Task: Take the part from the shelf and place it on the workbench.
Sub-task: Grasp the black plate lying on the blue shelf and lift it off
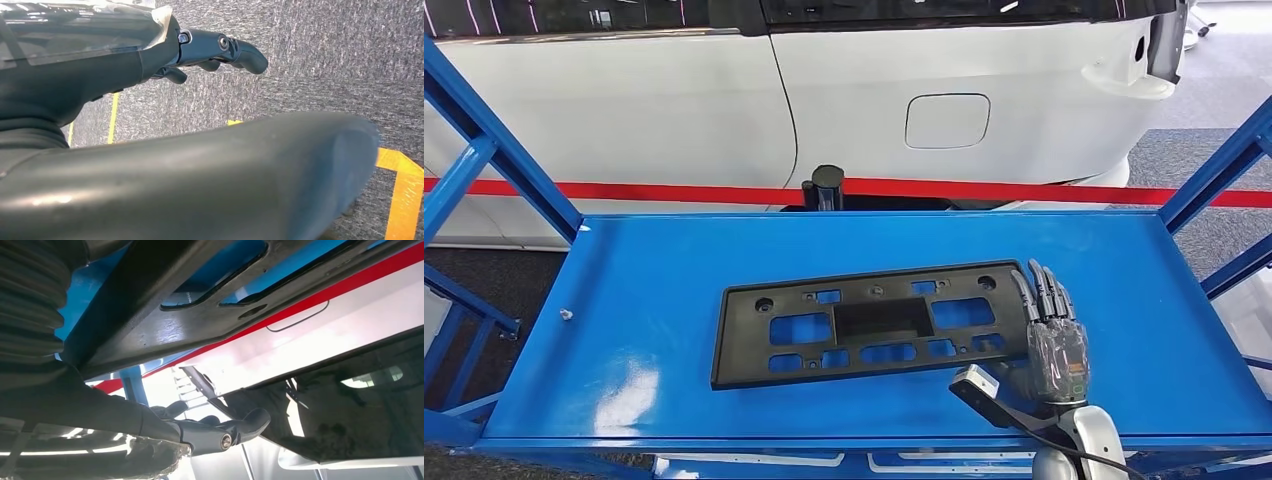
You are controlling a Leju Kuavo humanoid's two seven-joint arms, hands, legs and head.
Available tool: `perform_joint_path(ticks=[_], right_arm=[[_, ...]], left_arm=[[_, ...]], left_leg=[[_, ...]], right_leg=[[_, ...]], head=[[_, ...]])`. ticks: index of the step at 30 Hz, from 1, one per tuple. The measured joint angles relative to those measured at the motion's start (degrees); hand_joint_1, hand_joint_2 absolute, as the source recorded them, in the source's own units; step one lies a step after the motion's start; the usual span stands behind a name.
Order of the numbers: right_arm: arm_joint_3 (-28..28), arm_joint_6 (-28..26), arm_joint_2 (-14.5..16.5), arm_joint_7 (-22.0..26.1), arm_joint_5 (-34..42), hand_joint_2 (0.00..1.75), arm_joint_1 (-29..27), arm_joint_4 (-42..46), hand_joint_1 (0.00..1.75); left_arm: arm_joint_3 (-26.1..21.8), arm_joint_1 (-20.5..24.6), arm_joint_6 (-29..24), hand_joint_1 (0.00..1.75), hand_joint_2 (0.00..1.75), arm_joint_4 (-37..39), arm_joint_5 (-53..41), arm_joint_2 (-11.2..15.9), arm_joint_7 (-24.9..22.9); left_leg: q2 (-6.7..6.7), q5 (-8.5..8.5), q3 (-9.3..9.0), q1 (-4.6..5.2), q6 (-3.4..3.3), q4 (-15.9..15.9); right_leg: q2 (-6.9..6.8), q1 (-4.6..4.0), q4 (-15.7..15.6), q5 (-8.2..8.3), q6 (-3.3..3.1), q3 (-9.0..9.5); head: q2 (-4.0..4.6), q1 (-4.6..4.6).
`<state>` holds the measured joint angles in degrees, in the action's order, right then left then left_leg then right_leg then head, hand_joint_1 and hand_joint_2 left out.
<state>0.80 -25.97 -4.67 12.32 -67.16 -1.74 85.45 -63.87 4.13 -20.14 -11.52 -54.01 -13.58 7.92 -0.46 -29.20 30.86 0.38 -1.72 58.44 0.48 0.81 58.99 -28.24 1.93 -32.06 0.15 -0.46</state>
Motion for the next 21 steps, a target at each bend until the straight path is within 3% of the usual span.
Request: perform_joint_path(ticks=[3,4,7,8,21], right_arm=[[0.03,-0.09,0.27,1.15,0.23,1.75,1.76,-2.27,0.00],[0.05,-0.16,0.36,1.49,0.25,1.75,2.34,-3.09,0.08],[0.12,-0.41,0.57,2.21,0.25,1.75,3.87,-5.34,1.15],[0.13,-0.46,0.63,2.36,0.25,1.75,4.31,-5.99,1.44],[0.18,-0.72,0.69,3.16,0.23,1.75,6.22,-9.20,1.65]], left_arm=[[0.00,0.04,-0.11,0.00,0.00,0.00,-0.03,0.03,-0.33],[0.00,0.07,-0.15,0.00,0.00,0.00,-0.05,0.03,-0.38],[0.00,0.17,-0.44,0.00,0.00,0.00,-0.23,0.03,-0.40],[0.00,0.20,-0.58,0.00,0.00,0.00,-0.27,0.03,-0.40],[0.00,0.55,-0.87,0.00,0.00,0.00,-0.30,0.03,-0.38]], left_leg=[[0.32,-0.17,-0.22,-0.02,0.13,-0.04],[0.47,-0.21,-0.32,-0.03,0.15,-0.05],[0.89,-0.27,-0.56,-0.03,0.20,-0.09],[1.01,-0.28,-0.61,-0.04,0.21,-0.10],[1.32,-0.14,-1.21,-0.04,-0.06,-0.11]], right_leg=[[0.42,-0.03,-0.01,0.01,-0.01,0.14],[0.56,-0.04,-0.02,0.02,-0.03,0.21],[0.95,-0.06,-0.12,0.12,-0.18,0.34],[1.06,-0.07,-0.17,0.16,-0.24,0.36],[1.36,-0.09,-0.53,0.57,-0.24,1.05]], head=[[0.00,-0.01],[0.00,-0.01],[0.00,0.00],[0.00,0.00],[0.00,0.01]])
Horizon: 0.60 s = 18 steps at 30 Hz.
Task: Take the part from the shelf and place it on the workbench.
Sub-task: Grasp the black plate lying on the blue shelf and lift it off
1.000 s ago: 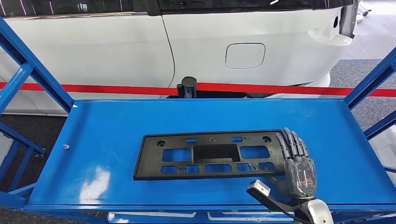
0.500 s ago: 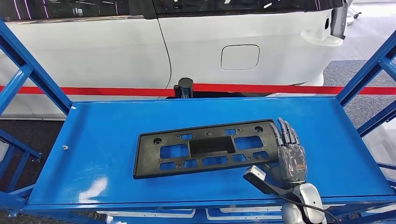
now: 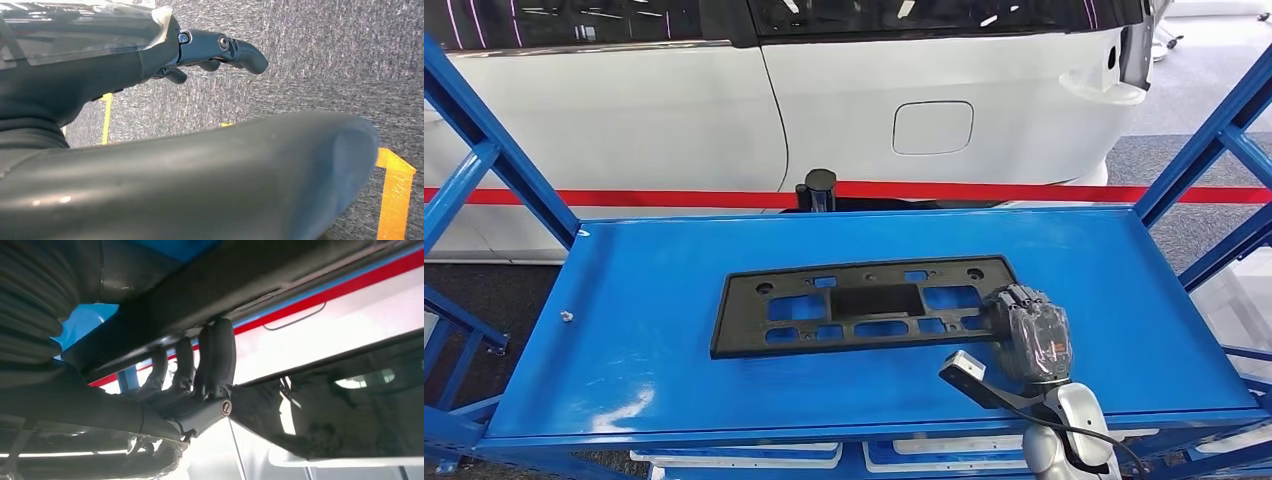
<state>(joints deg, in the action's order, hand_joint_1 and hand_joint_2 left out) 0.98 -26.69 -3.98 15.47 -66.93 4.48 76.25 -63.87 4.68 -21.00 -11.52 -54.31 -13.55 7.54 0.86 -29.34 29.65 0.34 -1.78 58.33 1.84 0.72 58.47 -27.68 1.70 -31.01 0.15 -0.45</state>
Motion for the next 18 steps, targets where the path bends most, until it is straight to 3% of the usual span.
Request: perform_joint_path(ticks=[18], right_arm=[[-0.10,-2.02,-0.28,1.88,3.48,1.75,0.71,-0.33,1.75]], left_arm=[[0.10,0.16,1.48,0.00,0.00,0.00,-0.90,0.07,0.74]], left_leg=[[-0.02,-0.24,-0.34,0.00,-0.11,0.01]], right_leg=[[-0.01,0.00,-0.02,-0.23,0.20,0.31]], head=[[0.00,0.00]])
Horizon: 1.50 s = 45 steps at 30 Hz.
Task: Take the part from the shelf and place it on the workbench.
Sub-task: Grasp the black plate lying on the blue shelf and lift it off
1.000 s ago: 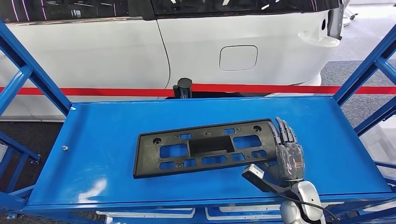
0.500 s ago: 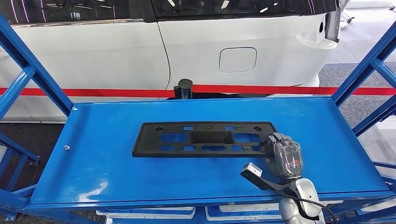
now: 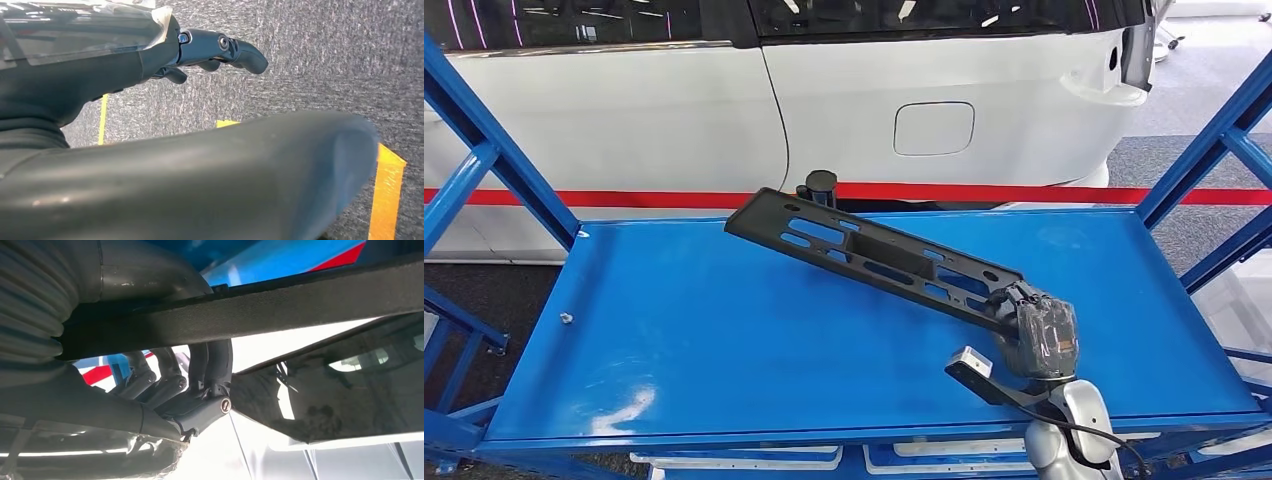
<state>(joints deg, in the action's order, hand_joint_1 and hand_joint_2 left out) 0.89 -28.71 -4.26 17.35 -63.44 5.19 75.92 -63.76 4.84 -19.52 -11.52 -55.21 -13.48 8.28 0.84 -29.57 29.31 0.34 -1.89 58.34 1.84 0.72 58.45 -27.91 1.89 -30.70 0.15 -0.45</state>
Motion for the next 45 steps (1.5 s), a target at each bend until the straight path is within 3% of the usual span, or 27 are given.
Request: perform_joint_path(ticks=[2,6,11,21,28,34,38,45], right_arm=[[-0.04,-0.17,-0.02,1.13,1.56,1.75,0.25,-0.02,1.75],[-0.07,-0.18,-0.02,2.71,5.08,1.75,0.28,0.34,1.75],[-0.20,-0.03,-0.02,3.64,8.71,1.75,-1.04,2.28,1.75],[-1.92,4.22,1.20,8.79,24.51,1.75,-4.71,8.04,1.75],[-3.17,11.95,3.32,13.97,43.82,1.75,-7.31,14.77,1.75],[-4.32,25.58,4.23,16.56,63.07,1.75,-9.31,21.74,1.75],[-4.56,29.49,4.74,17.26,66.16,1.75,-9.78,25.52,1.75],[-4.35,30.49,5.76,19.33,65.40,1.75,-11.53,31.27,1.75]], left_arm=[[1.37,-0.14,2.97,0.00,0.00,0.00,-4.20,0.30,0.67],[6.84,-0.28,11.45,0.00,1.75,0.02,-11.38,3.08,3.14],[9.60,-0.38,12.82,0.00,1.75,0.02,-12.11,5.37,4.08],[11.52,-0.79,11.77,0.00,1.75,0.02,-12.88,6.15,3.73],[11.50,-0.93,11.41,0.00,1.75,0.02,-12.62,6.29,1.85],[11.46,-1.23,7.80,0.00,1.75,-0.06,-13.13,3.33,1.70],[11.39,-1.15,7.72,0.00,1.75,-0.13,-12.88,3.00,2.05],[11.31,-1.17,8.14,0.00,1.75,-0.13,-12.61,3.00,3.27]], left_leg=[[-0.01,-0.01,0.00,0.00,-0.01,0.00],[-0.10,0.00,0.01,-0.01,-0.01,0.00],[-0.16,0.00,0.10,-0.05,0.00,0.00],[-0.45,0.00,0.68,-0.04,0.00,0.01],[-0.77,0.03,1.00,-0.05,0.02,0.01],[-1.00,0.05,1.18,0.03,0.00,0.02],[-1.01,0.05,1.20,0.09,0.00,0.02],[-1.07,0.05,1.23,0.10,0.00,0.02]], right_leg=[[0.00,0.00,0.00,-0.02,0.02,0.02],[-0.03,-0.01,0.00,-0.04,0.05,0.02],[-0.05,-0.04,0.01,-0.06,0.05,-0.04],[-0.32,-0.03,0.02,-0.08,0.05,-0.53],[-0.63,-0.03,0.02,-0.10,0.03,-0.82],[-0.76,0.01,0.02,-0.12,0.03,-0.94],[-0.76,0.00,0.02,-0.12,0.03,-0.96],[-0.83,0.00,0.02,-0.24,0.22,-0.93]], head=[[0.00,0.01],[0.00,0.00],[0.00,-0.01],[0.00,-0.01],[0.00,-0.02],[0.00,-0.02],[0.00,-0.03],[0.00,-0.03]])
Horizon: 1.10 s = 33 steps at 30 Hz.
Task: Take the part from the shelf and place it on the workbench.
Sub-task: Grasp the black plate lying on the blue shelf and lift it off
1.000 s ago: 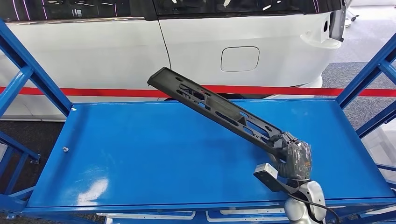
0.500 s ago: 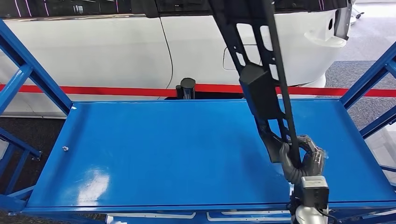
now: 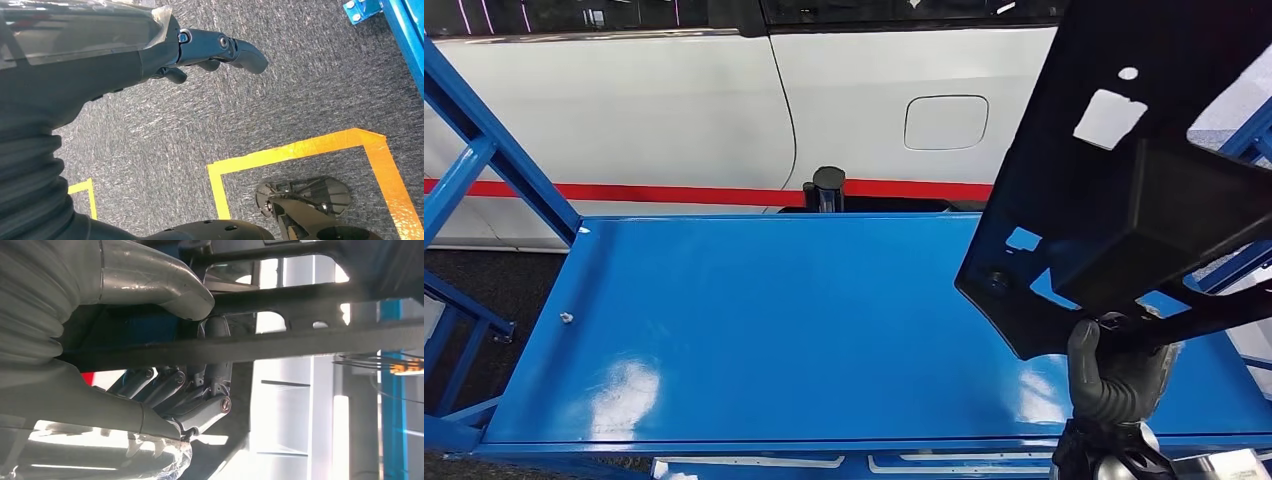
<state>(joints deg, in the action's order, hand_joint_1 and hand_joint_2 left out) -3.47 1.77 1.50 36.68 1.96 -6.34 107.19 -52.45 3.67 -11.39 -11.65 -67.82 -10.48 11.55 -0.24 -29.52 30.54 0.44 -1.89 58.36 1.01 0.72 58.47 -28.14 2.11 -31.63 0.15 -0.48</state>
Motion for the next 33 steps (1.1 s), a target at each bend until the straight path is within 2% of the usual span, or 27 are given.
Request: perform_joint_path(ticks=[15,19,22,24,26,27,28,29,30,31,32,33], right_arm=[[1.38,-1.49,0.97,0.26,-3.38,1.75,-1.31,3.53,1.75],[1.93,-1.89,1.05,-0.28,-3.46,1.75,-1.09,3.53,1.75],[2.04,-2.27,1.05,-0.57,-3.40,1.75,-1.15,3.60,1.75],[2.05,-2.51,1.06,-0.65,-3.31,1.75,-1.23,3.67,1.75],[2.07,-2.62,1.10,-0.66,-3.23,1.75,-1.38,3.67,1.75],[2.07,-2.67,1.12,-0.67,-3.22,1.75,-1.48,3.67,1.75],[2.07,-2.73,1.14,-0.67,-3.22,1.75,-1.56,3.67,1.75],[2.07,-2.82,1.17,-0.67,-3.22,1.75,-1.61,3.67,1.75],[2.07,-2.91,1.20,-0.71,-3.21,1.75,-1.62,3.70,1.75],[2.07,-2.98,1.25,-0.75,-3.21,1.75,-1.62,3.74,1.75],[2.07,-3.04,1.29,-0.80,-3.21,1.75,-1.60,3.78,1.75],[2.06,-3.07,1.36,-0.83,-3.21,1.75,-1.66,3.86,1.75]], left_arm=[[-0.07,0.00,1.81,0.00,1.75,-0.21,0.15,0.20,1.02],[-0.05,0.02,2.31,0.00,1.75,-0.34,-0.09,0.27,1.09],[-0.02,0.07,2.69,0.00,1.75,-0.38,-0.49,0.29,1.31],[0.02,0.13,2.81,0.00,1.75,-0.44,-0.71,0.29,1.39],[0.05,0.15,2.86,0.00,1.75,-0.49,-0.92,0.30,1.42],[0.07,0.16,2.88,0.00,1.75,-0.50,-1.03,0.30,1.43],[0.08,0.16,2.89,0.00,1.75,-0.50,-1.11,0.30,1.43],[0.09,0.16,2.91,0.00,1.75,-0.50,-1.16,0.30,1.45],[0.10,0.17,2.92,0.00,1.75,-0.50,-1.22,0.30,1.46],[0.11,0.19,2.93,0.00,1.75,-0.51,-1.28,0.31,1.48],[0.12,0.22,2.97,0.00,1.75,-0.55,-1.35,0.36,1.50],[0.14,0.25,3.01,0.00,1.75,-0.59,-1.45,0.41,1.51]], left_leg=[[-0.12,-0.02,0.08,0.49,-0.19,0.06],[-0.17,-0.05,0.09,0.92,-0.78,0.12],[-0.08,0.66,-0.05,0.92,-1.65,-0.36],[0.07,1.28,-0.12,0.51,-2.21,-0.98],[0.11,1.49,0.04,0.35,-2.41,-1.10],[0.11,1.52,0.12,0.34,-2.40,-1.08],[0.10,1.55,0.16,0.31,-2.38,-1.06],[0.07,1.57,0.16,0.25,-2.30,-1.03],[0.03,1.56,0.11,0.13,-2.15,-0.98],[-0.02,1.51,0.10,0.03,-1.91,-0.85],[-0.11,1.45,0.22,0.01,-1.55,-0.70],[-0.20,1.43,0.35,0.08,-1.14,-0.53]], right_leg=[[-0.12,0.36,-0.02,0.01,0.10,0.00],[-0.18,0.79,-0.06,0.06,0.53,0.02],[-0.28,1.00,0.14,0.03,1.06,-0.19],[-0.45,0.97,3.13,-1.80,0.88,-1.65],[-0.53,0.98,10.02,-4.86,0.51,-4.74],[-0.53,0.99,13.40,-5.91,0.57,-6.20],[-0.55,1.03,15.32,-6.22,0.85,-6.99],[-0.58,1.09,15.21,-5.66,1.34,-6.81],[-0.64,1.18,12.66,-4.26,1.97,-5.46],[-0.78,1.32,8.55,-2.67,2.56,-3.42],[-0.81,1.28,4.84,-1.44,2.79,-1.39],[-0.78,1.16,2.08,-0.61,2.71,0.01]], head=[[0.00,-0.02],[0.00,-0.01],[0.00,-0.03],[0.00,0.14],[0.00,0.30],[0.00,0.32],[0.00,0.30],[0.00,0.31],[0.00,0.31],[0.00,0.33],[0.00,0.37],[0.00,0.38]])
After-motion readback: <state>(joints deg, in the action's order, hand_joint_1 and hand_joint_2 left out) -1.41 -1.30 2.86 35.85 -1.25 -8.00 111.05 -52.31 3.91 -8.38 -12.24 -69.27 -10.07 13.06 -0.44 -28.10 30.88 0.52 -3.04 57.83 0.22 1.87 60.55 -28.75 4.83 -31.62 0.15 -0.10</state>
